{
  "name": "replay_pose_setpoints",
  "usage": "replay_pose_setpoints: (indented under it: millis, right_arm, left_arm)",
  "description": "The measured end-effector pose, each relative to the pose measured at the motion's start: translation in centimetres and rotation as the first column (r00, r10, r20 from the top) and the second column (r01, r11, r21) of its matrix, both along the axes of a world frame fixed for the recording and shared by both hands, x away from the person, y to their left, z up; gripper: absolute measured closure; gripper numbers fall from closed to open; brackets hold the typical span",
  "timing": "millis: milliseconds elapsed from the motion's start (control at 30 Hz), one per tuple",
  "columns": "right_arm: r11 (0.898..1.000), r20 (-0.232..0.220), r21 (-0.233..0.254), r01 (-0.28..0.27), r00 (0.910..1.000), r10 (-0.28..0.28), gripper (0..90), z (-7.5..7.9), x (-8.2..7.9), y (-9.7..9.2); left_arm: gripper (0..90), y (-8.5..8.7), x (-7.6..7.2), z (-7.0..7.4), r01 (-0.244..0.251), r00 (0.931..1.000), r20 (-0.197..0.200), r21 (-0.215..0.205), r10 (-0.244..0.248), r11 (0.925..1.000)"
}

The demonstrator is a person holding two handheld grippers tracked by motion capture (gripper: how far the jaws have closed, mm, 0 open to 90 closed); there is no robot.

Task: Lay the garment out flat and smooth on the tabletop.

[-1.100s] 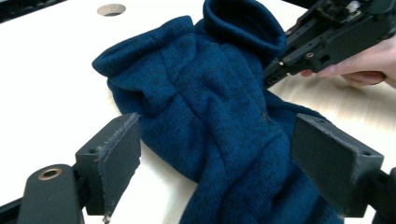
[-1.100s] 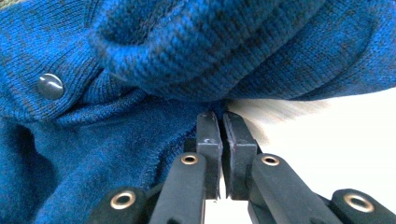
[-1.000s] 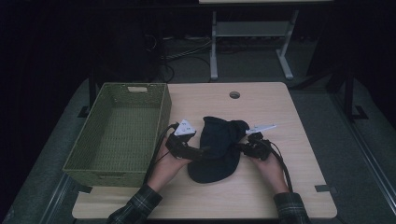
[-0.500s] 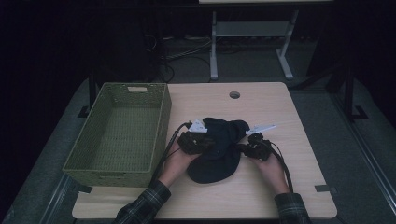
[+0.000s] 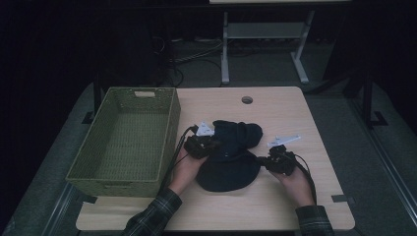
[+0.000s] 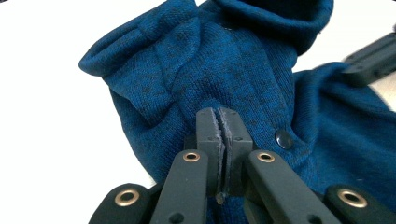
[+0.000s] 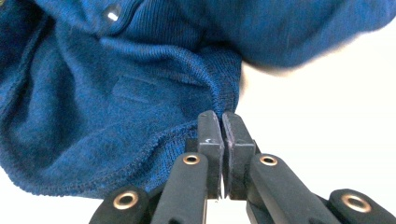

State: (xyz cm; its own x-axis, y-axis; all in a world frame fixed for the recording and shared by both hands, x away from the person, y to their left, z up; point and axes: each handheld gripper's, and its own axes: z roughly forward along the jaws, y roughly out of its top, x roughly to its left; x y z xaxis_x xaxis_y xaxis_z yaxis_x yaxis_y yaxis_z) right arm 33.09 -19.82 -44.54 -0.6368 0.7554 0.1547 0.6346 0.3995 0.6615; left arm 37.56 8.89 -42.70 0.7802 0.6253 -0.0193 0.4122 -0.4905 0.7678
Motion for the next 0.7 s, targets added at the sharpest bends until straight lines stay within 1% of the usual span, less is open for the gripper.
replay_pose_setpoints:
  millis: [133, 167, 233, 333, 400, 433, 500, 567, 633, 700]
  right_arm:
    - [1.0, -0.012, 0.006, 0.014, 0.9998, -0.014, 87.7, 0.2, -1.4, -1.1]
    - [1.0, -0.003, 0.007, 0.012, 0.9999, -0.011, 87.7, 0.2, -1.8, -1.4]
    - [1.0, -0.002, 0.022, 0.01, 0.9999, -0.01, 87.7, 0.4, -2.8, -2.0]
    - [1.0, 0.001, 0.026, 0.002, 1.0, -0.002, 87.8, 0.3, -4.1, -2.3]
    - [1.0, -0.004, 0.024, -0.008, 1.0, 0.009, 87.8, 0.2, -4.9, -2.3]
    - [1.0, -0.005, 0.023, -0.011, 0.9999, 0.011, 87.8, 0.1, -5.2, -2.2]
    - [0.999, -0.008, 0.01, -0.035, 0.9994, 0.035, 87.8, -0.1, -5.9, -1.8]
    - [0.999, -0.009, -0.003, -0.052, 0.9986, 0.052, 87.8, -0.2, -6.2, -1.5]
    - [0.998, -0.017, -0.002, -0.058, 0.9982, 0.058, 87.7, -0.3, -6.3, -1.3]
    - [0.998, -0.013, -0.006, -0.069, 0.9975, 0.069, 85.0, -0.4, -6.3, -1.3]
  left_arm:
    - [87.9, 0.0, 0.1, -0.1, -0.014, 0.9999, 0.006, 0.01, 0.014, 0.9999]
    - [87.9, 0.0, 0.1, -0.2, -0.013, 0.9999, 0.006, 0.013, 0.013, 0.9998]
    - [87.9, -0.1, 0.2, -0.3, -0.009, 1.0, 0.003, 0.018, 0.009, 0.9998]
    - [87.9, -0.5, 0.3, -0.8, -0.002, 0.9999, -0.011, 0.024, 0.003, 0.9997]
    - [87.8, -0.7, 0.4, -1.1, 0.001, 0.9997, -0.023, 0.028, 0.0, 0.9996]
    - [87.8, -0.8, 0.5, -1.4, 0.007, 0.9996, -0.026, 0.039, -0.006, 0.9992]
    - [87.7, -1.1, 0.6, -1.9, 0.015, 0.9992, -0.036, 0.048, -0.014, 0.9987]
    - [87.5, -1.3, 0.6, -2.2, 0.018, 0.9989, -0.045, 0.051, -0.016, 0.9986]
    - [87.0, -1.4, 0.7, -2.5, 0.03, 0.9981, -0.056, 0.057, -0.027, 0.9979]
    - [85.8, -1.5, 0.7, -2.8, 0.041, 0.9972, -0.065, 0.066, -0.036, 0.997]
